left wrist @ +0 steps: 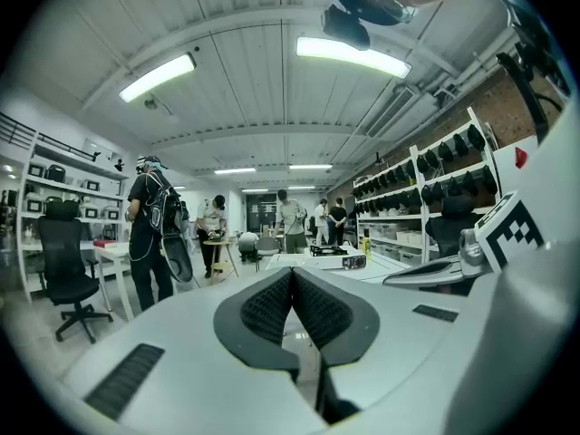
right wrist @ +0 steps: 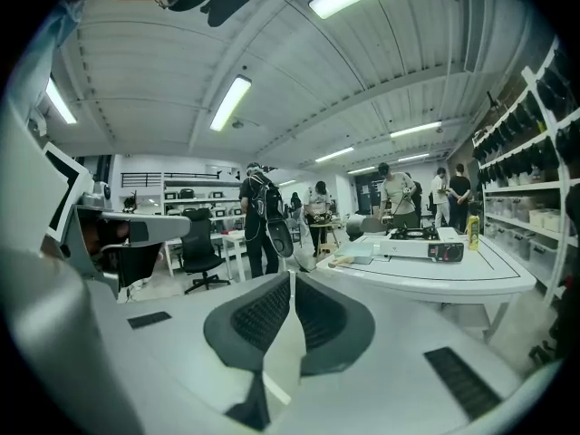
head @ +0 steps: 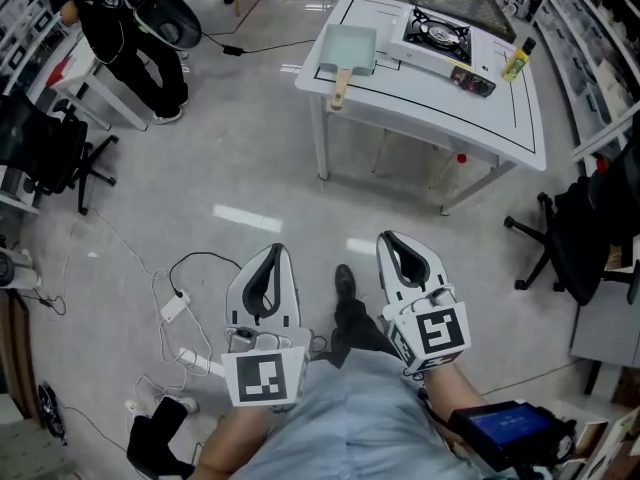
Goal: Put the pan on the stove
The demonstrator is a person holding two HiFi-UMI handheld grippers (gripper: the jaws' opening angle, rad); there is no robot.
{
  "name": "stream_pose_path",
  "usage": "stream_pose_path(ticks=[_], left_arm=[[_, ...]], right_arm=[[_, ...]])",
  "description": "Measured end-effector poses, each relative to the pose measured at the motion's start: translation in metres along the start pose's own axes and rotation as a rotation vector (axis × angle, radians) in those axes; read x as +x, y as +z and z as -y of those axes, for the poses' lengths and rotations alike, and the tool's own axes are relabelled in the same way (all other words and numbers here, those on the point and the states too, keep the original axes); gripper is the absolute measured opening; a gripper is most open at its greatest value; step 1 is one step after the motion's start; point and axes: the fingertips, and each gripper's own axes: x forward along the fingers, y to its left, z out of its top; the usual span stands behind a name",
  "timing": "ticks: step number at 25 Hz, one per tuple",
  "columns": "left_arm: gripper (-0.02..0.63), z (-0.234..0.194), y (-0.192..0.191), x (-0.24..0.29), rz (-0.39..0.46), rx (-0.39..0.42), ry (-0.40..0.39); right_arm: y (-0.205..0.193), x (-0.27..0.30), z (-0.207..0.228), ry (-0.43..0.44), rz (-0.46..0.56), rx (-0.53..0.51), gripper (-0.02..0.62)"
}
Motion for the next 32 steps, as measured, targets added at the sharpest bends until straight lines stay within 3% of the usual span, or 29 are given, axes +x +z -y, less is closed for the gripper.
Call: stream_pose_path(ticks=[8,14,21,32], left_arm=[[0.017,-0.027,0.009,0.111,-0.043,0.013,0.009],[0.017,-0.032,0.043,0.178,0.011,0.033,0.005],[0.018,-0.048,0.076,0.217,0.066,0.044,0.018],[0.018,-0.104,0.057,0.314,0.042,0.003,-0.032]], right_arm=[[0.02,0.101,0.054,0.02,-0.021,0.037,0.051],[0.055,0.158,0.091,0.032,0.007,0.027,0.051],[0.093,0.197,0.115,0.027,0.045,0.02,0.051],[0.091,0.283,0.141,-0.037,0.002,0.025,0.051]])
